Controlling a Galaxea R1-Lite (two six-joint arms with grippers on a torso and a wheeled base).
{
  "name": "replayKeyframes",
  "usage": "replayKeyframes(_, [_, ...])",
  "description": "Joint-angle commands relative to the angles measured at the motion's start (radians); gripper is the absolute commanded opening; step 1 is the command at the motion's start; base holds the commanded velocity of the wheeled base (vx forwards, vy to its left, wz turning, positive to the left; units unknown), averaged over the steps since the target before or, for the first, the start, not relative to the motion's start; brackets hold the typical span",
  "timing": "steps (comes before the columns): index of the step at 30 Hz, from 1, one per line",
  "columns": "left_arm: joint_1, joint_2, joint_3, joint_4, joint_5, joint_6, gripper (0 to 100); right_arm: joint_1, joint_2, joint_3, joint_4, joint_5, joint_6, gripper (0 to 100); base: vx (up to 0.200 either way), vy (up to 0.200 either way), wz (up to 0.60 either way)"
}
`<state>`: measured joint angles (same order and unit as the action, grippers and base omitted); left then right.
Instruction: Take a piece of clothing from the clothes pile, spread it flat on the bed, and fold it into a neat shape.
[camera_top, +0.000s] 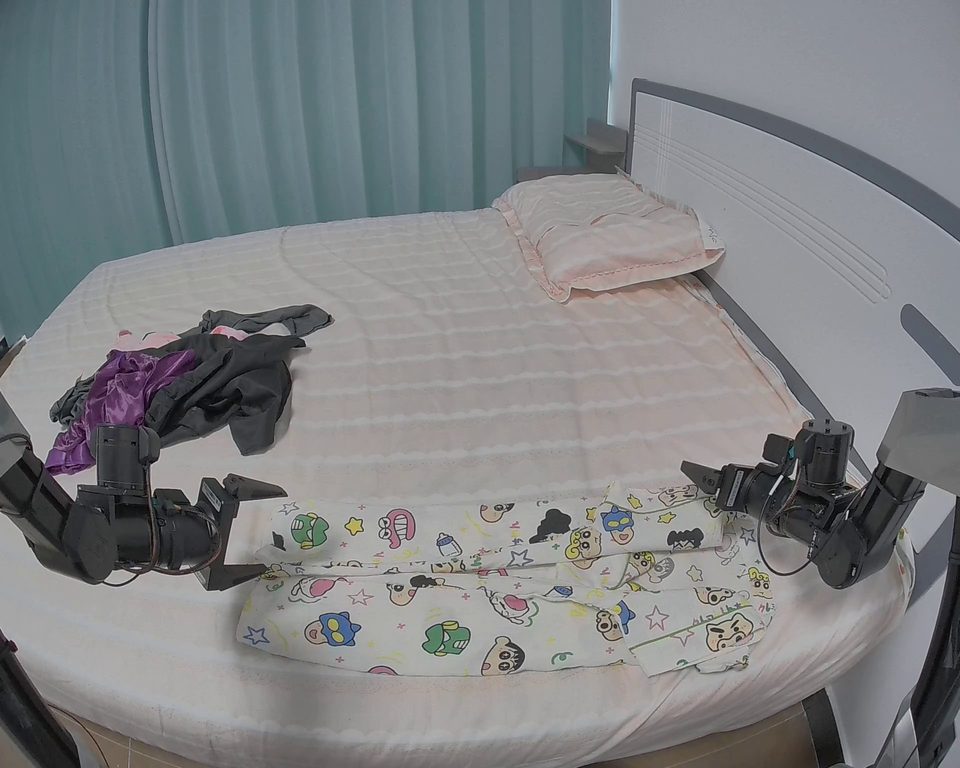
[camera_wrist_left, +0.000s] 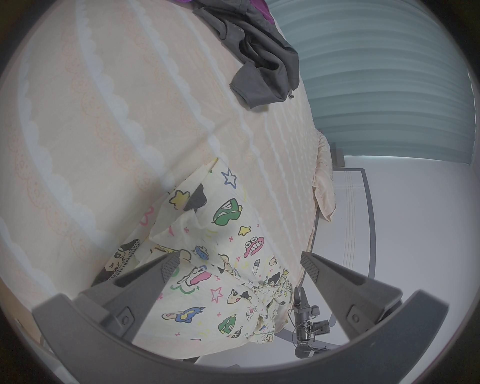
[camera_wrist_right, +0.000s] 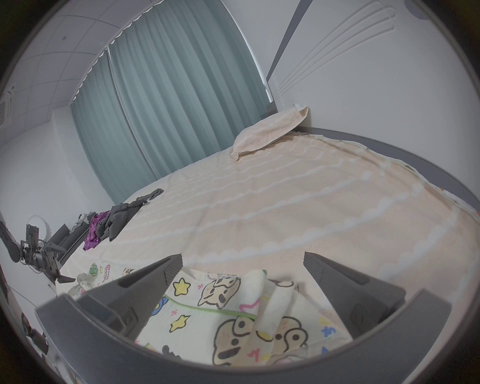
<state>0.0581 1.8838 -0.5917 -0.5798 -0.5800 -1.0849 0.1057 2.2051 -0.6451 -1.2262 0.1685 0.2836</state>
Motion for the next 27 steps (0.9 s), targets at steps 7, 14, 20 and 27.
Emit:
replayKeyframes(7, [-0.004, 0.008, 0.001, 0.000, 0.000, -0.001, 100, 0.029, -0.166, 0.223, 0.001, -0.067, 0.100, 100, 0.000, 0.000, 0.00])
replayKeyframes(14, [-0.012, 0.006, 0.009, 0.000, 0.002, -0.001, 100, 0.069, -0.165, 0.283, 0.002, -0.067, 0.313, 100, 0.000, 0.000, 0.00])
replayKeyframes(20, [-0.012, 0.008, 0.007, 0.000, 0.000, -0.001, 100, 0.081, -0.085, 0.266, -0.003, -0.063, 0.335, 100, 0.000, 0.000, 0.00])
replayKeyframes(27, [-0.012, 0.008, 0.007, 0.000, 0.002, 0.000, 100, 0.106, -0.027, 0.182, 0.002, -0.067, 0.399, 100, 0.000, 0.000, 0.00])
